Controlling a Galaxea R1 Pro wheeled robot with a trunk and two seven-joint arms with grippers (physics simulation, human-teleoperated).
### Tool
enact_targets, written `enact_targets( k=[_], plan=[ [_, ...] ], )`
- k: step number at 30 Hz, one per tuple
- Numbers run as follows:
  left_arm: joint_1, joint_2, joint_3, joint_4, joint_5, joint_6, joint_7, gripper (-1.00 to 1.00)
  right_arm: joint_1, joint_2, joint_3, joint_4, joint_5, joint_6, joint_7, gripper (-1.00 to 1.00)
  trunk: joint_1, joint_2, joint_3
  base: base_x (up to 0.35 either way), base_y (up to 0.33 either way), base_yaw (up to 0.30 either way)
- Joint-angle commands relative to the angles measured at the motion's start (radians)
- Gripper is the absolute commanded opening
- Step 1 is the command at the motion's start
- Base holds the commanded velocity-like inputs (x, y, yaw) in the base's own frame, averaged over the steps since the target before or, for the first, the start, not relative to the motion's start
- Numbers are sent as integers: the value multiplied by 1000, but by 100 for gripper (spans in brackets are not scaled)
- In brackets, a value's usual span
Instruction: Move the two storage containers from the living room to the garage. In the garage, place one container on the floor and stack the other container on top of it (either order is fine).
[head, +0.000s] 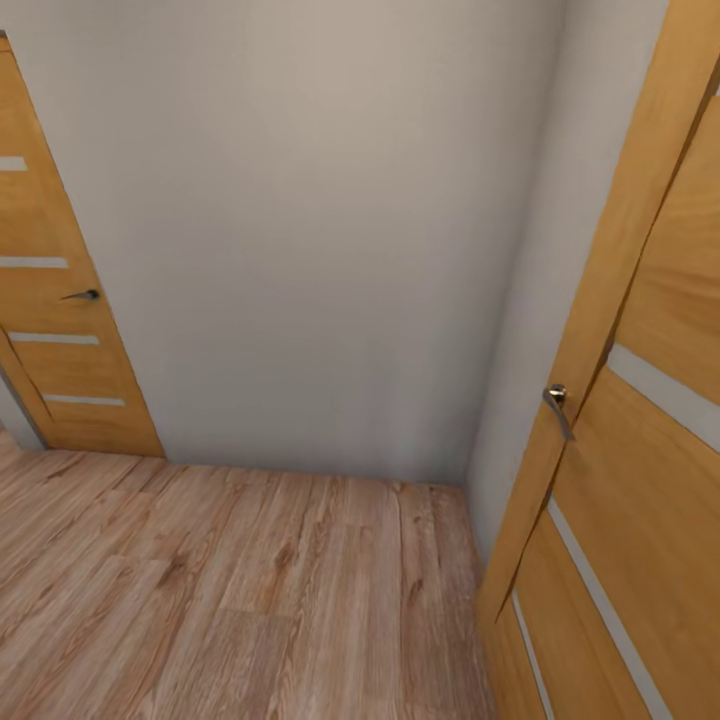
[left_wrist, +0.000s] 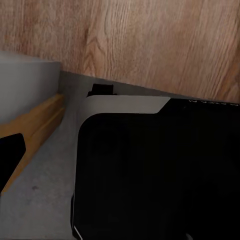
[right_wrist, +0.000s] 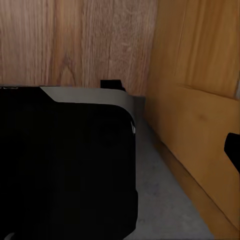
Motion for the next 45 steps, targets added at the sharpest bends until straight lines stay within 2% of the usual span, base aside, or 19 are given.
enact_targets(
  k=[1,10,45],
  plan=[
    [-1,0,-1,1,10,-3,-4,100,-1,1,8,3,-9,-5,-1,100,0,-1,-1,103,0,0],
    [-1,0,-2,1,11,-3,-3,100,-1,1,9,3,-9,-6,-1,100,0,-1,-1,77,0,0],
    [-1,2,-1,1,11,-2,-3,100,-1,1,9,3,-8,-6,-1,100,0,-1,-1,261,0,0]
  ],
)
